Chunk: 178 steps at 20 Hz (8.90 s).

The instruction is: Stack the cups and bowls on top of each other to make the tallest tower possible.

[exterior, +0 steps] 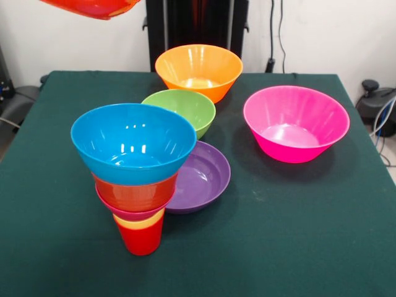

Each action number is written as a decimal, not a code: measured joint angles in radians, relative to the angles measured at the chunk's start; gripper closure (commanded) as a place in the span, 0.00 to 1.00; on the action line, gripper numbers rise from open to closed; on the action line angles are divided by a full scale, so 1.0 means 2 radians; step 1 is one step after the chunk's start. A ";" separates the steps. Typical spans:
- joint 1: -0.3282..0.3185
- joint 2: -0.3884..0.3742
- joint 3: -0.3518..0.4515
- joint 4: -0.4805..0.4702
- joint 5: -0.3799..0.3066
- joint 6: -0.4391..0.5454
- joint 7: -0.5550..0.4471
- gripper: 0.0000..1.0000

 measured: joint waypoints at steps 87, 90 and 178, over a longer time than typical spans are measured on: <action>0.022 0.234 0.002 -0.171 0.126 0.117 0.000 1.00; 0.022 0.237 0.002 -0.177 0.126 0.117 0.000 1.00; 0.057 0.249 -0.006 -0.177 0.172 0.011 0.000 1.00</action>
